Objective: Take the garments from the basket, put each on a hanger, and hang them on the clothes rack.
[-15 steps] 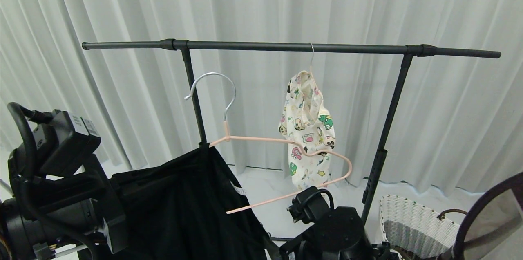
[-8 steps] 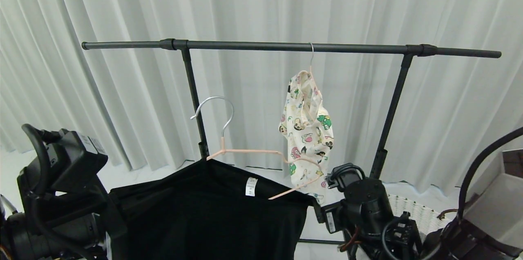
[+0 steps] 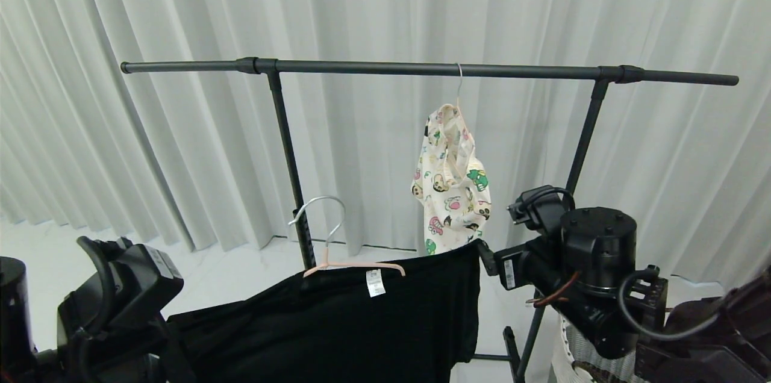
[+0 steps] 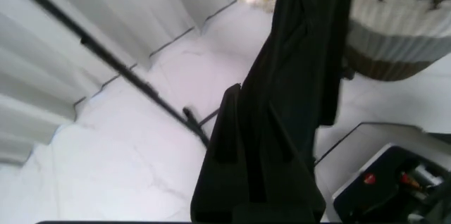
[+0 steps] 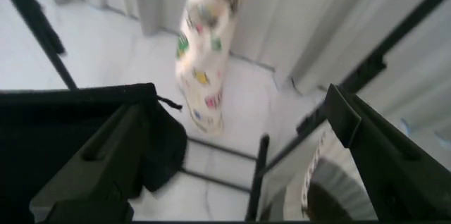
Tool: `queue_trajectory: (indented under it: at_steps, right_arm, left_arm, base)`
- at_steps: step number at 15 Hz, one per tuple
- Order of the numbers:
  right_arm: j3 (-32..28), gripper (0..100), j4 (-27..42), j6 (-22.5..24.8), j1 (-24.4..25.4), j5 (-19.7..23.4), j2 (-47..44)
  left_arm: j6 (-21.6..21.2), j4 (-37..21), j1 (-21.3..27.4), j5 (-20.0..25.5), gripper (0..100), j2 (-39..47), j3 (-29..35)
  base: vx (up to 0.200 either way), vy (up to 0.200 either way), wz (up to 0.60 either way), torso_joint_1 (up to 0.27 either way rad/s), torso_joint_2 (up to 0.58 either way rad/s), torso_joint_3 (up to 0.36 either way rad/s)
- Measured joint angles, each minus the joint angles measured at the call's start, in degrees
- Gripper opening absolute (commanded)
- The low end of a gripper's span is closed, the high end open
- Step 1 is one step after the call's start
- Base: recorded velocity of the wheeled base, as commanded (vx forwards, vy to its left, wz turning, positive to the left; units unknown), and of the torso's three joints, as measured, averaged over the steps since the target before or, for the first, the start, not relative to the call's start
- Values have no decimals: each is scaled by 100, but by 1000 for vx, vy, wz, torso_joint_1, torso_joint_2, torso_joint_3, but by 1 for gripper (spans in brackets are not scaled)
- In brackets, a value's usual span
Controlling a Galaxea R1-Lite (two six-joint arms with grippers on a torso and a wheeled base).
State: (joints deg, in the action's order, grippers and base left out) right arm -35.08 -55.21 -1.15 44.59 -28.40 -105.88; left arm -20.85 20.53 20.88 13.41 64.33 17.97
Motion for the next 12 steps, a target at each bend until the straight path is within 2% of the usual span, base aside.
queue_trajectory:
  at_steps: [2,3,7,12]
  right_arm:
    - [-154,100,241,105,-5,66,232]
    - [-204,100,477,110,-5,230,380]
    - [-380,100,1841,267,-174,1694,1247]
    - [-951,100,3477,522,-535,3001,2100]
  left_arm:
    - [-57,7,0,-195,0,199,7]
    - [-55,79,1,-226,0,284,33]
    - [-6,423,4,-228,0,422,52]
    - [11,599,183,-197,0,419,28]
  base:
    - [0,0,0,0,0,0]
    - [0,0,0,0,0,0]
    - [0,0,0,0,0,0]
    - [0,0,0,0,0,0]
